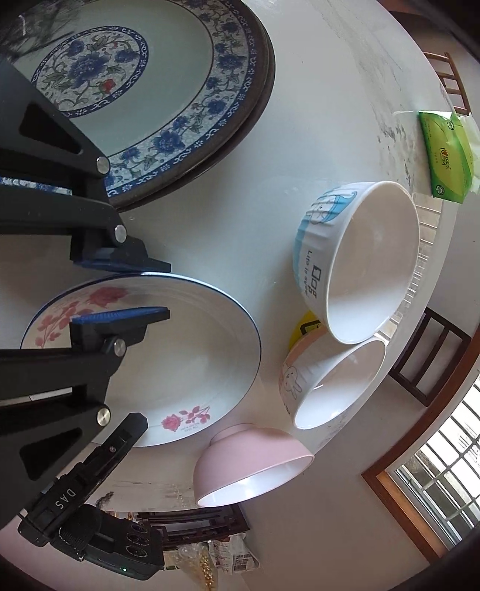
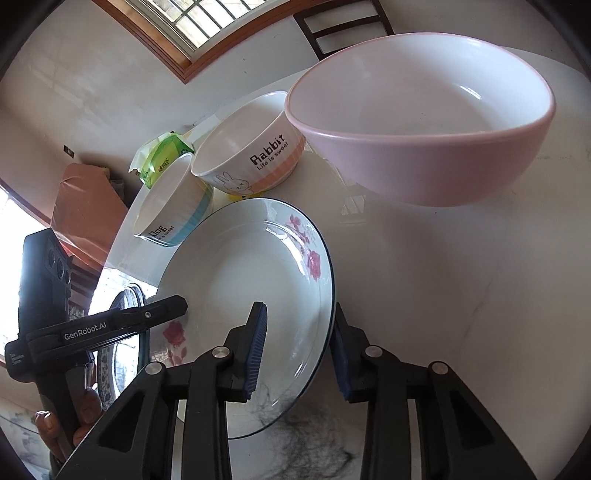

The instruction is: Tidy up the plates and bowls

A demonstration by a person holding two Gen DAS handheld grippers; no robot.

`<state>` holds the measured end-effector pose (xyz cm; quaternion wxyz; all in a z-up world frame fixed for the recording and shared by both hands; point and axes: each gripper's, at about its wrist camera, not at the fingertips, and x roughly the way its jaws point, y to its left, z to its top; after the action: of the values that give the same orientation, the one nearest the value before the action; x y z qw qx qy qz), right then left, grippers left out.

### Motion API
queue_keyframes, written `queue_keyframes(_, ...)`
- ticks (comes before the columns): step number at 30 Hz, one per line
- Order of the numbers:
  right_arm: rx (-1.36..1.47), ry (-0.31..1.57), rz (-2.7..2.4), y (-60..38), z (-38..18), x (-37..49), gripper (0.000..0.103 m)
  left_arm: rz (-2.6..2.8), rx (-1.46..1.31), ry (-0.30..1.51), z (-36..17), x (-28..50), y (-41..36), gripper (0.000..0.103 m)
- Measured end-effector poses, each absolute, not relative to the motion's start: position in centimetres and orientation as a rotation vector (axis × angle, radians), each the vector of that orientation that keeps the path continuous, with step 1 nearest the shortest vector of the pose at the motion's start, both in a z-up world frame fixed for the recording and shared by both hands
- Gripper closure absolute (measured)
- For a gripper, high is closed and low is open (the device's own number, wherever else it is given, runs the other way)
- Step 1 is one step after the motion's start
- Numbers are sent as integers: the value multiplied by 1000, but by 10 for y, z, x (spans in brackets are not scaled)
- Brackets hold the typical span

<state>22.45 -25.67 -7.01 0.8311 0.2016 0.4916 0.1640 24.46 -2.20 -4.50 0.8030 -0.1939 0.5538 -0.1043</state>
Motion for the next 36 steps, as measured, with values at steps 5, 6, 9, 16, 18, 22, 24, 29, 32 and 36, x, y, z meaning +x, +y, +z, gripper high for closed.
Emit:
queue_keyframes(5, 488, 1033, 358, -266, -67, 202, 71, -232, -393, 1138, -26, 219, -21, 87)
queue_keyframes(6, 493, 1027, 359, -266, -65, 198, 71, -229, -384, 1127, -22, 214, -21, 87)
queue_keyframes(9, 511, 1008, 368, -266, -58, 184, 71, -218, -373, 1096, -12, 201, -19, 87)
queue_keyframes(16, 518, 980, 407, -254, -43, 158, 71, -168, -337, 1027, 9, 171, -5, 87)
queue_keyframes(18, 510, 976, 421, -246, -38, 154, 71, -146, -334, 1014, 12, 162, 2, 87)
queue_keyframes(22, 489, 972, 454, -226, -32, 151, 71, -106, -341, 1000, 14, 148, 22, 87)
queue_keyframes(24, 479, 973, 471, -216, -29, 149, 71, -84, -338, 995, 14, 143, 31, 87)
queue_keyframes(29, 435, 984, 513, -185, -25, 147, 71, -35, -346, 983, 10, 128, 59, 87)
queue_keyframes(32, 410, 999, 531, -166, -26, 147, 71, -9, -348, 978, 8, 122, 75, 87)
queue_keyframes(36, 379, 1017, 552, -142, -30, 149, 71, 24, -352, 968, 6, 117, 94, 87)
